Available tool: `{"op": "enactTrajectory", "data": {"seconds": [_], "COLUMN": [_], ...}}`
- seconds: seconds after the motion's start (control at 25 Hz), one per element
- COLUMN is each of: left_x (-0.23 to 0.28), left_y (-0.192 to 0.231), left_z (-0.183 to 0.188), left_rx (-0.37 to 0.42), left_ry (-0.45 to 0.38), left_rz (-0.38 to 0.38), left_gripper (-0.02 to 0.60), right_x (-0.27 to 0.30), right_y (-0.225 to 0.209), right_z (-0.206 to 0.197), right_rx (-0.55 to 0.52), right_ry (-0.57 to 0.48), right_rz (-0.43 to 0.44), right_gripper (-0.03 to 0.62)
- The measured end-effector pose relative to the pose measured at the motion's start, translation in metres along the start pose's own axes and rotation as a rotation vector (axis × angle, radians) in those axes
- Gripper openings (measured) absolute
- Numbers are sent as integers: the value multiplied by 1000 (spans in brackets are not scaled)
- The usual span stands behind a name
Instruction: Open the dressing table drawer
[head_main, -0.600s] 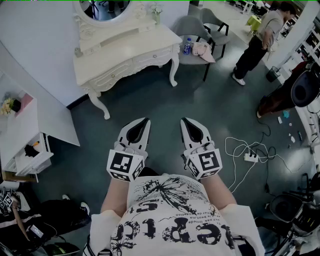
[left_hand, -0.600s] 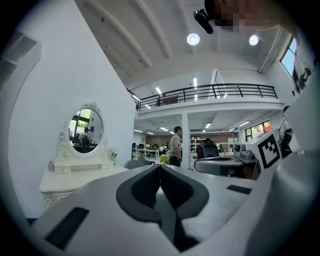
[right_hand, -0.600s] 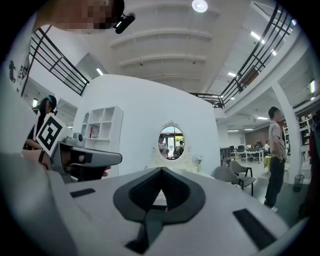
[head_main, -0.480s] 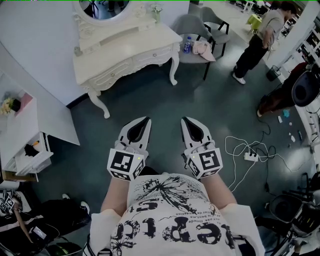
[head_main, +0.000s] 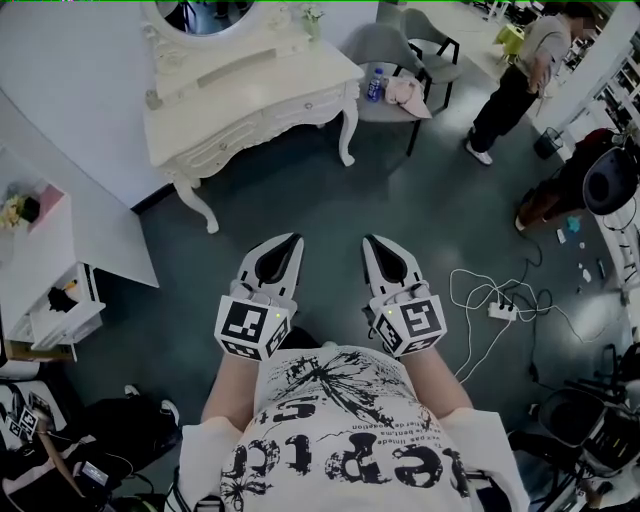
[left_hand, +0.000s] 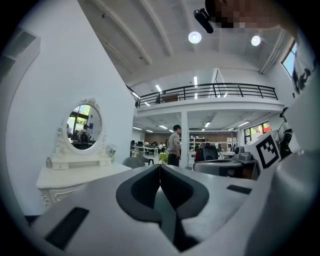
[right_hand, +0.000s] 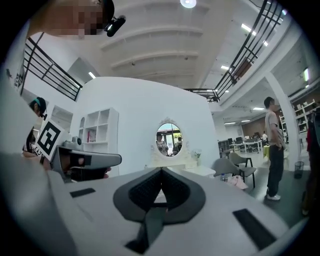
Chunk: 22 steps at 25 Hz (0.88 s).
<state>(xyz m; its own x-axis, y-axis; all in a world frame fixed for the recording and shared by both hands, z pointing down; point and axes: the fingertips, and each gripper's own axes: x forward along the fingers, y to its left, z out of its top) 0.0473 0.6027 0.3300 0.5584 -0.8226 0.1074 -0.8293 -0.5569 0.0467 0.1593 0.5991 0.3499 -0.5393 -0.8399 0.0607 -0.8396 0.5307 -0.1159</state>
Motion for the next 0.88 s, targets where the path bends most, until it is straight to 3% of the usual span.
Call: {"op": "enactTrajectory", "data": {"seconds": [0.52, 0.88], "left_x": [32, 109], "left_y": [23, 116], "left_z": [-15, -9], "left_rx": [-34, -61], "left_ry": [43, 32], "left_rz": [-9, -29], "left_gripper": [20, 20], "right_x": [35, 144], "right_y": [-20, -53], "right_z": [-15, -13], "right_rx": [-16, -25], "right_ry": [56, 76], "right_rz": [-9, -42], "right_gripper": [17, 17]}}
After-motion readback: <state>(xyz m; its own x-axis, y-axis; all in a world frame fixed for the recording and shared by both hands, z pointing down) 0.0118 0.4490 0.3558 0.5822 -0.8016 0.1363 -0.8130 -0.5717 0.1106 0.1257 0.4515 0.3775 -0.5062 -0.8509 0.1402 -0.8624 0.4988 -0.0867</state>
